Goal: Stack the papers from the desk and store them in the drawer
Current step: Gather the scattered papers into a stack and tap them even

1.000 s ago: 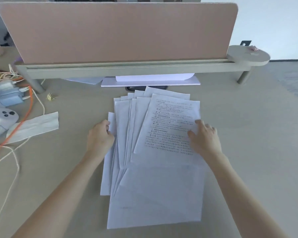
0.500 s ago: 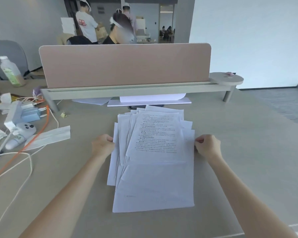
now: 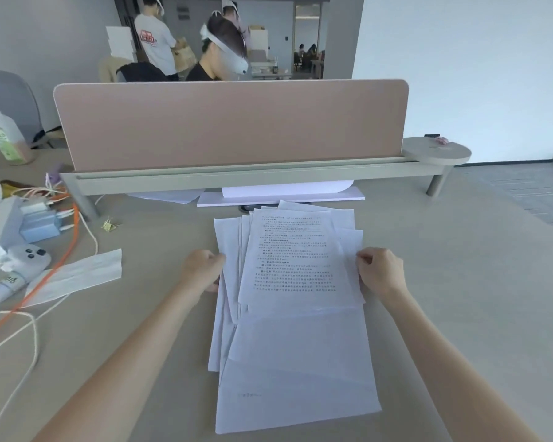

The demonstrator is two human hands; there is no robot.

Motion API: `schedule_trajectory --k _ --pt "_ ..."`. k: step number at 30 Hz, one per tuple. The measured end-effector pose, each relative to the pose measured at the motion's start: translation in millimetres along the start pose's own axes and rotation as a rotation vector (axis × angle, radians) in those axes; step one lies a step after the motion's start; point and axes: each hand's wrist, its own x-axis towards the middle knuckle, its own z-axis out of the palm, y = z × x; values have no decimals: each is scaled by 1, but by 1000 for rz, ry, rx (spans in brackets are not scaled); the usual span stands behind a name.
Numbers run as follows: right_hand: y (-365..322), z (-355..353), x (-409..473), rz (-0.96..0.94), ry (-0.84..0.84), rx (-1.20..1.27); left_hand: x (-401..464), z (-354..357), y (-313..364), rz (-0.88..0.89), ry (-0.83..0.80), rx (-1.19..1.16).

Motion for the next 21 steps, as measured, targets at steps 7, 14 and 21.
schedule_trajectory --k 7,14,21 --pt "-19 7 -5 -2 -112 61 -9 22 22 50 -73 240" --pt "-30 -4 -23 84 -134 87 -26 21 27 -5 -91 35" --pt "-23 -11 -43 129 -194 200 -30 14 16 -14 -99 -6"
